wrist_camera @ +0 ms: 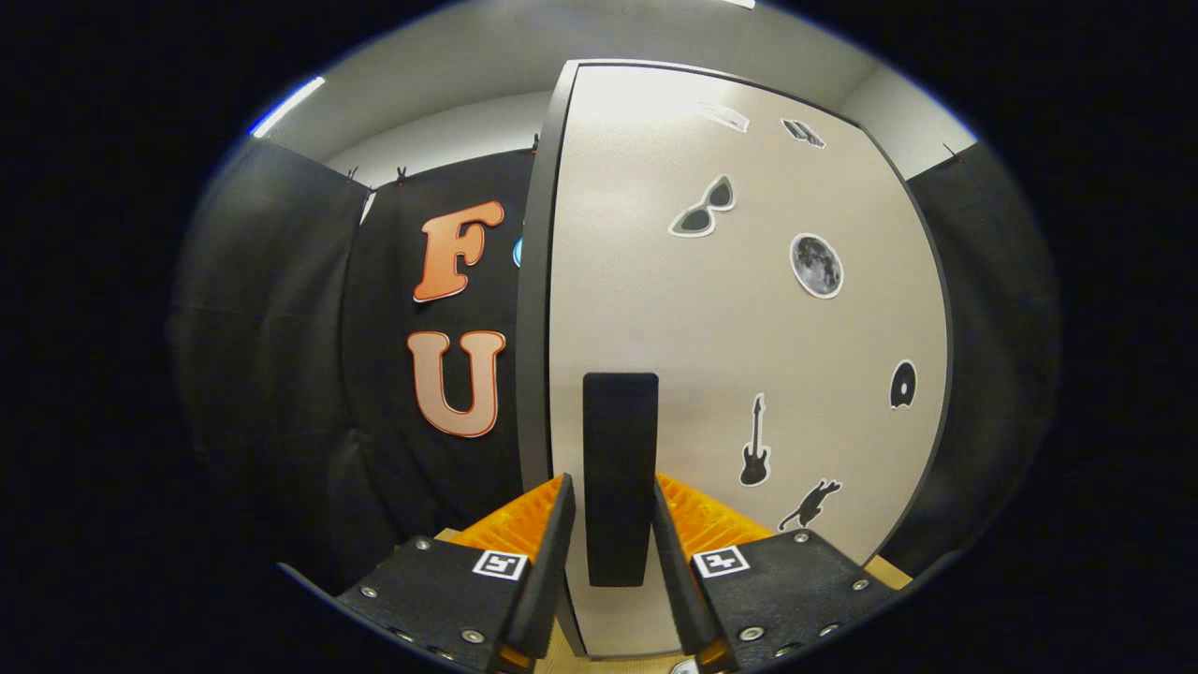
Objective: Open the shoe cabinet door, grab the shoes and put them into the shoe cabinet, then close the shoe cabinet door.
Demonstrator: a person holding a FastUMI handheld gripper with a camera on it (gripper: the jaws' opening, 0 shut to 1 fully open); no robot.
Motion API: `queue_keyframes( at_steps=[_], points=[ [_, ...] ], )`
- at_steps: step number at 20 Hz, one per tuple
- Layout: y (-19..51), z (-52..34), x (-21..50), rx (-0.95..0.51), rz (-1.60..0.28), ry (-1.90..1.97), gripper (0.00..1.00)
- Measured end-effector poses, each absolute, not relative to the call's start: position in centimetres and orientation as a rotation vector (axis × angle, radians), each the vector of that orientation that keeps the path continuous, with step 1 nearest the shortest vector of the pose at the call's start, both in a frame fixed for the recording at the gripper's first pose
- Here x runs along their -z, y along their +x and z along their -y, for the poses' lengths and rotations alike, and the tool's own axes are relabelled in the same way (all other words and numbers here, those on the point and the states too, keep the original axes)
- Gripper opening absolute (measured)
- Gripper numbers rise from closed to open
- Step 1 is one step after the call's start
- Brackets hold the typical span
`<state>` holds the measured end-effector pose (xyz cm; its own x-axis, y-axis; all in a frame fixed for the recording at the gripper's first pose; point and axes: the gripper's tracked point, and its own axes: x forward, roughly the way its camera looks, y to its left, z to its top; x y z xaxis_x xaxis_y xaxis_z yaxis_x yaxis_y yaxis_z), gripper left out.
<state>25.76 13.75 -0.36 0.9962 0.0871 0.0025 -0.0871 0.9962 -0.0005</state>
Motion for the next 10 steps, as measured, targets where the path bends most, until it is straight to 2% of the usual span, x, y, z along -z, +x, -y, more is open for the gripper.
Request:
queue_keyframes(
  at_steps=[1, 10],
  points=[
    [25.6, -13.7, 0.4, -0.089, -0.002, 0.003, 0.39],
    [23.5, -13.3, 0.3, -0.109, -0.063, 0.022, 0.28]
  ],
)
